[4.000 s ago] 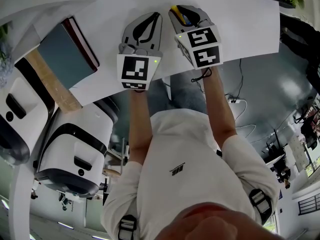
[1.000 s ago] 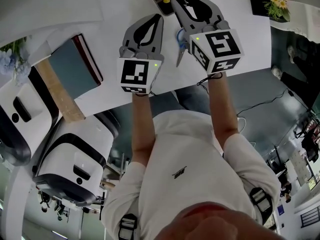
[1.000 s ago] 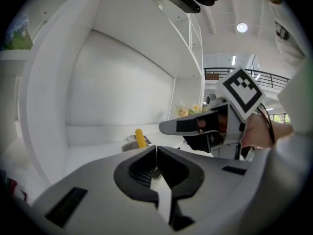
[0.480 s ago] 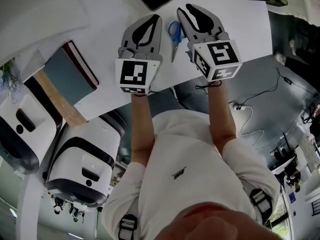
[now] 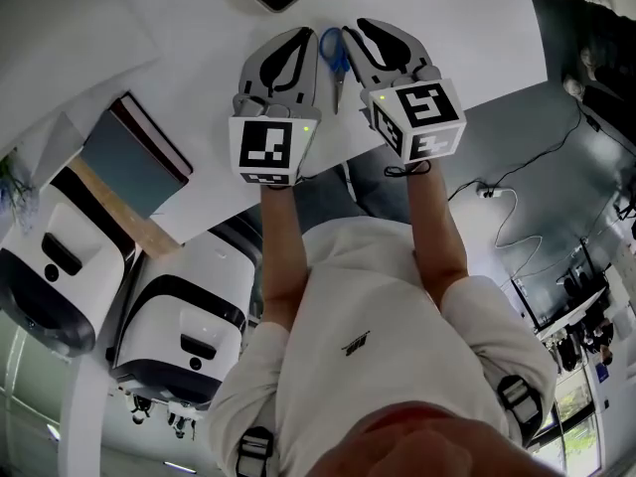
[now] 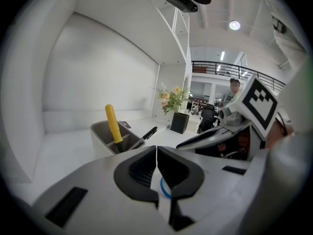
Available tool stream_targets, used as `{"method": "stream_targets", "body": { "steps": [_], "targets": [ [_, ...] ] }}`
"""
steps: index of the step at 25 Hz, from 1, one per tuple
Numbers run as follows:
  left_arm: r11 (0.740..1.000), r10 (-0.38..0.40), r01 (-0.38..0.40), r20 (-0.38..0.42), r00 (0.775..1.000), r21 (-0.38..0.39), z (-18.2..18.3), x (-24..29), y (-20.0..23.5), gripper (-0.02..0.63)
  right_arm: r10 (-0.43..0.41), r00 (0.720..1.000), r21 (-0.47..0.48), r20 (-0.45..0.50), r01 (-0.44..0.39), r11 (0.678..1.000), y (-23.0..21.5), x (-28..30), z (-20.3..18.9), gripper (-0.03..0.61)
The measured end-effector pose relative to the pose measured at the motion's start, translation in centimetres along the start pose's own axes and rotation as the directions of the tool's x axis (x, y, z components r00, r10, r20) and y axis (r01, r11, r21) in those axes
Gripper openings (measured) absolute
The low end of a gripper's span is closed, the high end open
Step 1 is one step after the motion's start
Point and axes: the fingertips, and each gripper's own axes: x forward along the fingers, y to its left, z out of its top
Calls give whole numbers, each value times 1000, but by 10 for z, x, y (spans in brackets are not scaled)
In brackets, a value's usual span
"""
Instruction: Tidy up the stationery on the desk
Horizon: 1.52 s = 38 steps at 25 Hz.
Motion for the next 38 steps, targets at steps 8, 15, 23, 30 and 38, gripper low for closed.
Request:
{"method": "stream_targets", "body": {
  "steps": [8,15,23,30,38],
  "targets": [
    [1000,-26,26,-22,999,11,-14,4,-8,0,-8,995,29,-95,11,1000,6,9,-36,71],
    [1000,-30,30,-39,999,4,-24,4,-8,0,-11,986,66,-167,23,998,5,20,-60,80],
    [1000,-23,23,-39,999,-2,-23,3,-8,0,-17,975,68,-221,33,997,5,28,-65,99],
    [1000,-11,11,-36,999,-17,-25,0,-1,0,-53,964,-66,-260,37,997,13,36,-65,91],
    [1000,-1,1,-34,999,-23,-25,-4,2,0,-35,954,-109,-299,2,994,19,37,-65,60]
  ]
}}
